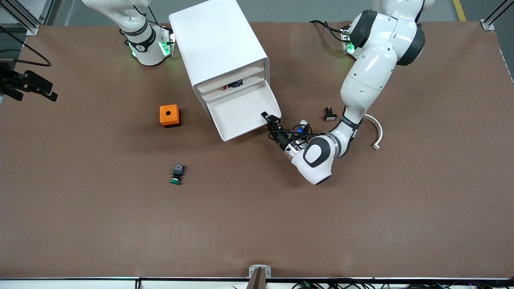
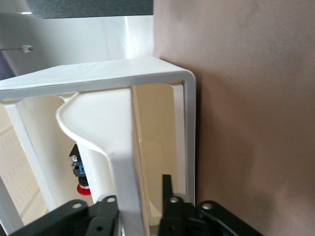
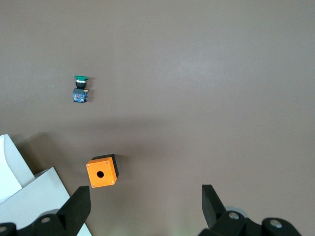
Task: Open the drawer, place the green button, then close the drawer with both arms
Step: 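Withdraw the left gripper while the right gripper reaches the green button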
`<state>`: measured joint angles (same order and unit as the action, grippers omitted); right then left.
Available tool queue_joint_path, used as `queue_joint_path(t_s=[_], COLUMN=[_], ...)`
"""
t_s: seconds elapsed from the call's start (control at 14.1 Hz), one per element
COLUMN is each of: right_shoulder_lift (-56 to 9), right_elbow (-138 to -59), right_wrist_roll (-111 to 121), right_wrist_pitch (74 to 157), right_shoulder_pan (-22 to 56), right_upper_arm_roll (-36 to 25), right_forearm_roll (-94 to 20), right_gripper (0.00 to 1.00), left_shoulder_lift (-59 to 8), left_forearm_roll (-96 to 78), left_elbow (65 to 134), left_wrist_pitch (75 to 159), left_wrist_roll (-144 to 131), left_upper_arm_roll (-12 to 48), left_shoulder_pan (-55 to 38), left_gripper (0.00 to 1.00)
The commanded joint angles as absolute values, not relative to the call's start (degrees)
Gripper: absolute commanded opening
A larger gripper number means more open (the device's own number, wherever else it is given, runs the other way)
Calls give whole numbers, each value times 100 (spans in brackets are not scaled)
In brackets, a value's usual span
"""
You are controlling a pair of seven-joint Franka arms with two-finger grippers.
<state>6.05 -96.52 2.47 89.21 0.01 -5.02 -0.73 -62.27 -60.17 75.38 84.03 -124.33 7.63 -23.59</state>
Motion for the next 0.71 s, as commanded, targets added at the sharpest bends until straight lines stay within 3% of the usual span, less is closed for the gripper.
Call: queue_joint_path(t_s=[0.0,0.07,0.35,0.64], right_shoulder_lift=[519,475,220,-123], right_elbow=[-9492,-9475,-9396,-9264], right_wrist_roll=[272,264,281,281], right_wrist_pitch=[8886,8886,8886,9026], right_shoulder_pan=[44,35,26,35], right_upper_arm_roll=[-536,-536,-536,-536], right_forearm_roll=[-61,-96,-53,-79], right_gripper=[100,100,100,100], left_shoulder_lift=[-6241,-6223,-6091,-5793], left_forearm_roll=[-6117,-6117,-6108,-6056], left_elbow=[7366,7322,7015,6768], left_wrist_pitch=[8490,8490,8499,8665], left_wrist_roll=[-11623,-11254,-9444,-7379], left_upper_arm_roll=[747,756,765,169], left_shoulder_pan=[-2347,-2312,-2180,-2267], left_gripper=[93,99,99,99])
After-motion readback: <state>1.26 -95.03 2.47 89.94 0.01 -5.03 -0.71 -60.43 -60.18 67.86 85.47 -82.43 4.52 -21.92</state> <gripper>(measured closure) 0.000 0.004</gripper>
